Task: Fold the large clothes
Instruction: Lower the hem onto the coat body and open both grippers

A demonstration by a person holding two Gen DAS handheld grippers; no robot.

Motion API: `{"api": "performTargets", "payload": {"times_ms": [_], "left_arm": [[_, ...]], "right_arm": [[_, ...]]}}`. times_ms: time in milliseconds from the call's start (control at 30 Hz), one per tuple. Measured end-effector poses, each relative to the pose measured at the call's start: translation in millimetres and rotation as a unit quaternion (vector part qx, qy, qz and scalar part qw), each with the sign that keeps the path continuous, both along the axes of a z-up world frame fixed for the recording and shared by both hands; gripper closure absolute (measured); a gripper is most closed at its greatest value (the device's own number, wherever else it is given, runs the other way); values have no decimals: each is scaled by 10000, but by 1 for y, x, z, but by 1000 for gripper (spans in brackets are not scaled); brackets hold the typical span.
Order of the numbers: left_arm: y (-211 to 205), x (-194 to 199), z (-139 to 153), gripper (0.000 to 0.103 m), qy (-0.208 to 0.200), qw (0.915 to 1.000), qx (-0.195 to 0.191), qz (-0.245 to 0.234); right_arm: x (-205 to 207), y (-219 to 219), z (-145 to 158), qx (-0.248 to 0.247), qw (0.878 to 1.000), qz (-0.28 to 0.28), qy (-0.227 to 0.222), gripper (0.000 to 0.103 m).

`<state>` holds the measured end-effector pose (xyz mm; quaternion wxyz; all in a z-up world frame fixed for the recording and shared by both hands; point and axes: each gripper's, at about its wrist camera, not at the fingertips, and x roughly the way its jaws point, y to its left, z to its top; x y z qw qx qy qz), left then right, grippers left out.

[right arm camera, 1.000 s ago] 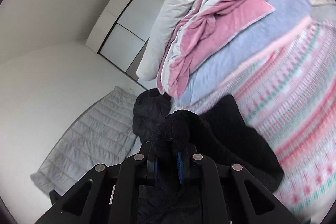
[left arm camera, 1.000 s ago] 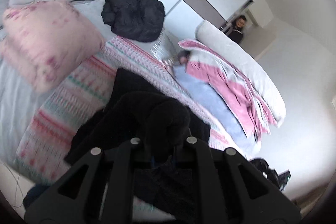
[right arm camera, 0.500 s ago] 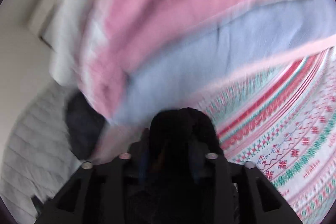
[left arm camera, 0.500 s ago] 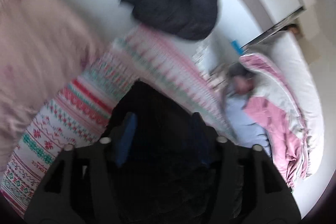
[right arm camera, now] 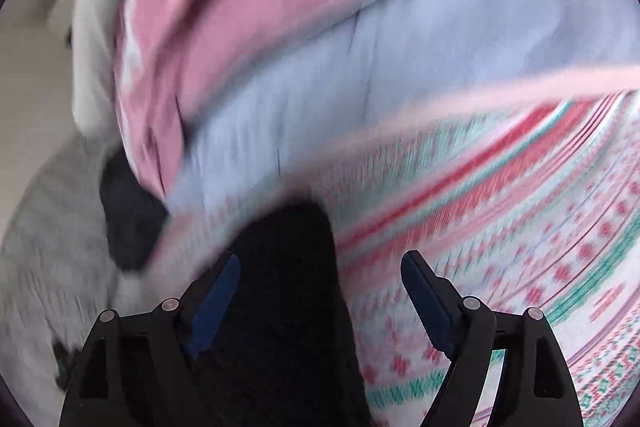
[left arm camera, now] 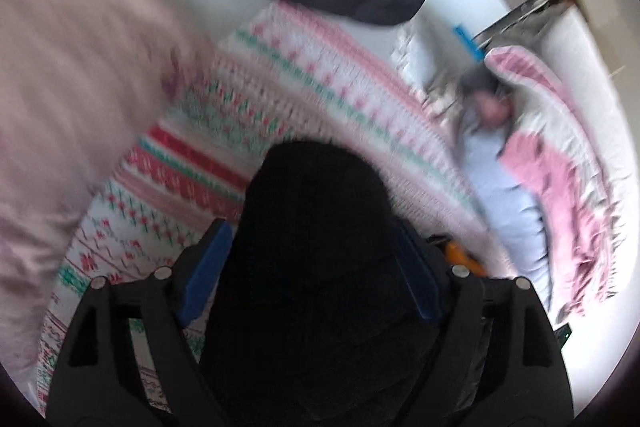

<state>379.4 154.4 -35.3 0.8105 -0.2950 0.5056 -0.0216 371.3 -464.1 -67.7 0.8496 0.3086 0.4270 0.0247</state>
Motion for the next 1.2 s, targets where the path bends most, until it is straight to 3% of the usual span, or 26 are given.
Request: {"api": "performTargets", "payload": {"times_ms": [67,133,167,200,267,333,400,500,600,667,800,933,1067,1133,1200], "left_arm": [[-4,0,-8,21,65,9999,92,2],[-9,0,-15,21,67,9998,99,-142],[-10,1,-17,32,60,9997,113,-211],[-12,2,-17,41,69,9995,189,-253],[-14,2,-19,65,84,9990,339,-280],[-13,-1,-14,81,-105,9985,496,-196],[-7,-3,-6,85,-325,9986,411,-85],[1,-9,10,88,-723,9969,258,165],[5,-11,13,88,-866,9946,430,365],[4,-6,0,88,-668,9958,477,417],[-5,0,-25,87,-380,9952,819,369],[-15,-1,-24,85,-451,9914,1187,308],[-9,-1,-20,67,-439,9913,1171,416],[-4,-3,-15,57,-394,9923,1074,483],[1,-8,0,56,-508,9917,1042,561]], "right_arm": [[3,10,-8,-120,9998,166,50,20],[4,20,-7,-250,9990,355,-116,34],[5,27,-5,-375,9978,502,-232,59],[7,33,-2,-565,9966,529,-282,74],[5,42,5,-954,9931,552,-394,85],[4,50,17,-1285,9888,502,-568,88],[1,54,35,-1391,9857,402,-858,89],[-2,63,64,-1478,9797,265,-1332,90],[-3,73,73,-1785,9719,184,-1521,90],[5,71,59,-1823,9746,120,-1294,90],[34,62,-8,-1743,9842,75,-297,87],[35,55,-24,-1696,9853,-73,-170,79],[30,47,-24,-1781,9834,-353,-49,41],[24,40,-22,-1468,9880,-454,-123,35],[17,30,-14,-1131,9915,-619,-187,32]]}}
